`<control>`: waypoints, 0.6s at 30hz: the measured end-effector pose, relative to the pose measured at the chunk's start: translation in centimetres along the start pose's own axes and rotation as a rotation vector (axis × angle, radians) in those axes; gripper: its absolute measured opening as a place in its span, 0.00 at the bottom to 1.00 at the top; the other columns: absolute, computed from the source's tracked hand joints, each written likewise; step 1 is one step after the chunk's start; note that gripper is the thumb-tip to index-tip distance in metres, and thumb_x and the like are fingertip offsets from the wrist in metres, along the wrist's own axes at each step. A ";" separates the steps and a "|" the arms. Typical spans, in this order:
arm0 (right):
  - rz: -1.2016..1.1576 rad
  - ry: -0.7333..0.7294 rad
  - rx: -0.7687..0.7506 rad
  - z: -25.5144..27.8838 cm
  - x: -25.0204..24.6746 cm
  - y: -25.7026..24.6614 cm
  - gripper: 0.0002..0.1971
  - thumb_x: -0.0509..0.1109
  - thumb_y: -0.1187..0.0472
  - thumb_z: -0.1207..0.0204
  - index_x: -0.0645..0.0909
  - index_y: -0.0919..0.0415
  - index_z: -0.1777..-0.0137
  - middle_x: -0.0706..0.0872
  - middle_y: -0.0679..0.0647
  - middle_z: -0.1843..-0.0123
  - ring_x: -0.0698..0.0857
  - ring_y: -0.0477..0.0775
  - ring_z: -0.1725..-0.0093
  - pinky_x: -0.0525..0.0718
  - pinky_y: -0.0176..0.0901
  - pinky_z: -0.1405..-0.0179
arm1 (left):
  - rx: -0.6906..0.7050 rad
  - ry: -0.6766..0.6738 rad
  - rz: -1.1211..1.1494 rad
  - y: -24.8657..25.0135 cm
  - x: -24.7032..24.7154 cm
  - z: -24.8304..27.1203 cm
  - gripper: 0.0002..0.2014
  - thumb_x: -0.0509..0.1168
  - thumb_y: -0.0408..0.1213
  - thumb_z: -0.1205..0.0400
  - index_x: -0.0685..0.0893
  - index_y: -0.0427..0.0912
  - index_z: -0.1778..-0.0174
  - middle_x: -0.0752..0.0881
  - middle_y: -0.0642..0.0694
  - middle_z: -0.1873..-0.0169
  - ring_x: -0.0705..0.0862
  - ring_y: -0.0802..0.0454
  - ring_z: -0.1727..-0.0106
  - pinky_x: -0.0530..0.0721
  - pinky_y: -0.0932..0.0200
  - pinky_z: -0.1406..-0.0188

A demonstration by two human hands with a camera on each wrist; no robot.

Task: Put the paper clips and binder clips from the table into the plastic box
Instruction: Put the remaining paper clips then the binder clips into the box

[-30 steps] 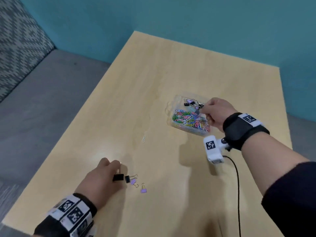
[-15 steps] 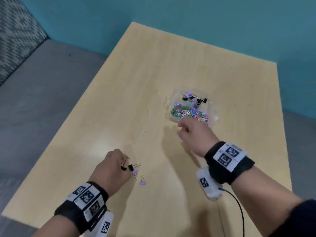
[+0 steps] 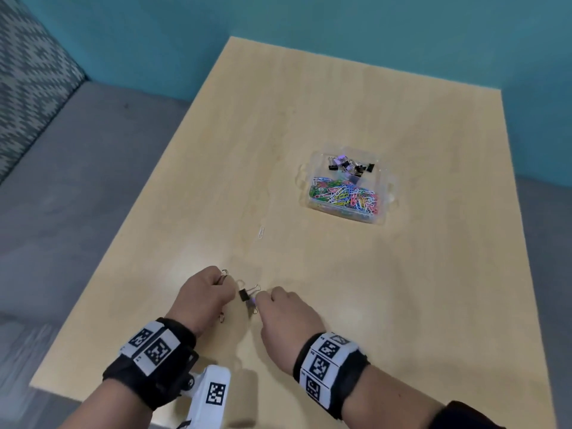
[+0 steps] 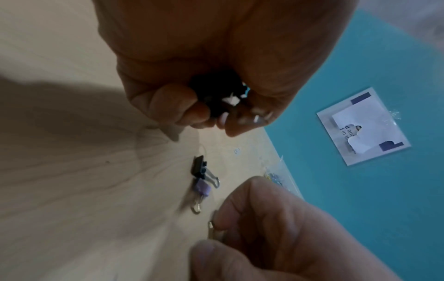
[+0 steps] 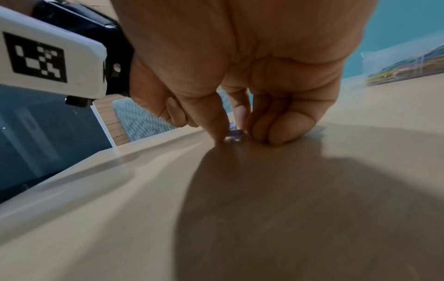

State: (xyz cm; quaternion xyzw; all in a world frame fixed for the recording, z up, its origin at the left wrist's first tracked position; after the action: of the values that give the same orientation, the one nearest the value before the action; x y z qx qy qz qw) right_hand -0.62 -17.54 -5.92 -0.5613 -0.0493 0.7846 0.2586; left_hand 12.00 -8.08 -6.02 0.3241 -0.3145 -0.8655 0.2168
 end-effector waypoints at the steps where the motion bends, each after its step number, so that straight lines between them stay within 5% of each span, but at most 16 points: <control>1: 0.023 -0.001 0.006 0.0 -0.2 0.0 0.15 0.61 0.66 0.25 0.69 0.60 0.38 0.75 0.60 0.43 0.76 0.63 0.49 0.67 0.49 0.59 | 0.037 0.018 -0.049 0.2 0.2 0.1 0.17 0.69 0.37 0.29 0.64 0.46 0.74 0.68 0.51 0.78 0.66 0.51 0.76 0.65 0.57 0.75; 6: -0.163 -0.069 0.121 0.3 -1.4 2.5 0.10 0.58 0.65 0.24 0.72 0.59 0.44 0.80 0.56 0.52 0.79 0.60 0.57 0.78 0.51 0.62 | 0.072 0.051 -0.102 0.2 0.4 0.4 0.19 0.69 0.41 0.26 0.64 0.44 0.73 0.69 0.50 0.78 0.68 0.55 0.81 0.67 0.57 0.76; 10: -1.134 -0.074 0.523 0.8 -0.9 5.1 0.13 0.54 0.70 0.29 0.80 0.61 0.62 0.81 0.55 0.69 0.83 0.55 0.70 0.83 0.46 0.67 | 0.005 0.014 0.137 2.0 0.5 -0.3 0.17 0.71 0.41 0.24 0.71 0.40 0.70 0.74 0.46 0.80 0.67 0.50 0.81 0.65 0.60 0.81; 12: -1.449 -0.132 0.590 0.4 -0.8 4.6 0.14 0.52 0.74 0.32 0.79 0.63 0.66 0.80 0.58 0.72 0.80 0.55 0.76 0.83 0.49 0.66 | -0.018 -0.032 0.288 4.9 1.2 -1.5 0.16 0.72 0.39 0.23 0.71 0.40 0.69 0.73 0.45 0.79 0.62 0.52 0.82 0.61 0.63 0.83; 14: -1.416 -0.150 0.559 -0.5 -0.5 3.9 0.12 0.55 0.73 0.32 0.78 0.62 0.67 0.81 0.60 0.70 0.77 0.55 0.75 0.84 0.49 0.68 | -0.029 -0.079 0.381 8.6 2.4 -3.2 0.16 0.72 0.39 0.23 0.71 0.43 0.69 0.74 0.44 0.76 0.62 0.53 0.81 0.60 0.67 0.85; 16: -0.996 -0.140 0.385 -2.0 -0.2 2.8 0.05 0.61 0.59 0.29 0.79 0.56 0.58 0.85 0.58 0.61 0.80 0.55 0.67 0.87 0.52 0.62 | -0.014 -0.110 0.412 12.7 3.9 -5.1 0.15 0.72 0.38 0.23 0.71 0.45 0.69 0.75 0.45 0.75 0.64 0.54 0.80 0.60 0.69 0.86; 18: -0.556 -0.209 0.288 -2.6 0.3 1.9 0.11 0.66 0.45 0.29 0.75 0.49 0.53 0.86 0.50 0.55 0.83 0.56 0.56 0.84 0.48 0.55 | 0.020 -0.127 0.383 16.9 5.8 -7.0 0.13 0.72 0.36 0.24 0.73 0.44 0.66 0.76 0.44 0.73 0.66 0.54 0.80 0.62 0.69 0.86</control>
State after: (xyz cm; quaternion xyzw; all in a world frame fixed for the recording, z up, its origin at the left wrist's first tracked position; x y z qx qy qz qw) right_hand 1.01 -19.58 -7.76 -0.4005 -0.1153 0.7360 0.5334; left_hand 15.77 -26.21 -1.07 0.2054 -0.3920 -0.8239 0.3539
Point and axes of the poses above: each hand's wrist, its own z-axis away from the middle knuckle, its own x-axis out of the palm, y = z × x, the point moved 5 cm from there along -z, towards the middle knuckle
